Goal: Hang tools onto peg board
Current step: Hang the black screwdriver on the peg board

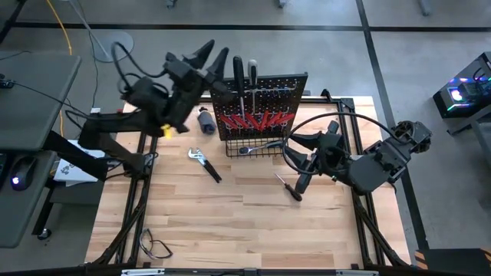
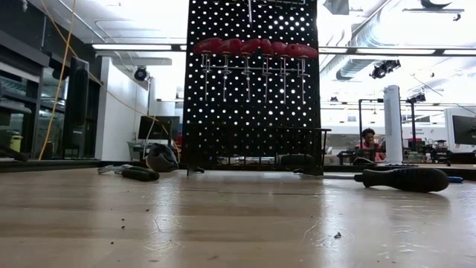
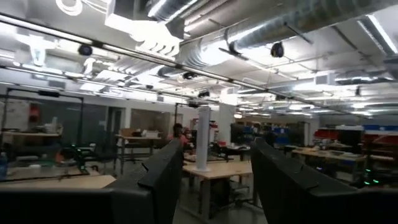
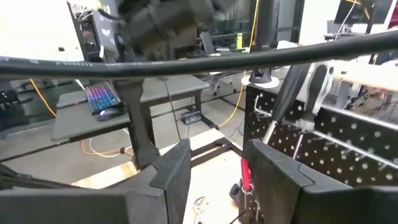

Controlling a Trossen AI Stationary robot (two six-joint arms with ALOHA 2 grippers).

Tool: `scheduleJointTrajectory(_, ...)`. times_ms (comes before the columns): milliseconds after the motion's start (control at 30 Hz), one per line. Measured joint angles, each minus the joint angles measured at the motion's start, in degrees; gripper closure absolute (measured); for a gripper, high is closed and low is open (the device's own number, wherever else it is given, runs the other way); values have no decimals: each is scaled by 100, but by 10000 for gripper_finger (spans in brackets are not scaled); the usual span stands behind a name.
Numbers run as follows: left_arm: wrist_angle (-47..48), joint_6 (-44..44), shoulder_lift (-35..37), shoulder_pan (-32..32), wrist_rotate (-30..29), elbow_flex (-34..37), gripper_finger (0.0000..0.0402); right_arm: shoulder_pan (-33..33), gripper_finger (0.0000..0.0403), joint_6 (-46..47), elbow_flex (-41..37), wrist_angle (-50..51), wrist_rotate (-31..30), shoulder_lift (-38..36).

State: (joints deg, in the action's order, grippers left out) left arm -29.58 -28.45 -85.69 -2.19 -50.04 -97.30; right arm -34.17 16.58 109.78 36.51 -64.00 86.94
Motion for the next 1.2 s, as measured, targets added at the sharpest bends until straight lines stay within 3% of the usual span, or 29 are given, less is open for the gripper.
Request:
scheduleJointTrajectory(100,824,153,310,-329,-4,0,229,2,252,673,2,473,244,-2)
scheduleJointTrajectory(200,2306,834,673,-766,71,0,229,2,252,2274,2,1585,1171,2)
scheduleJointTrajectory(367,5042,3226,1249,-1434,559,0,229,-69,252,4889,7,3883,3167,490)
scheduleJointTrajectory(533,6828,5071,1629,-1831,930,-1,229,-219,252,5801,-4,5426,4446,1488)
scheduleJointTrajectory(667,7753,5815,1647,-2023,835,0,229,-185,252,5408,-745,4773,5330,2081)
scheduleJointTrajectory(833,7990,6033,1513,-2128,805,2,229,-107,252,5737,-2035,4252,6190,2253)
scheduleJointTrajectory(967,7932,5987,1419,-2151,913,2,229,268,252,6038,-2719,3815,6249,1757)
scheduleJointTrajectory(1100,7893,5992,1421,-2151,1106,2,229,783,252,5651,-3622,2447,6431,1200)
scheduleJointTrajectory(1200,7812,5993,1421,-2151,1150,2,229,1125,251,5362,-4118,2210,6524,919)
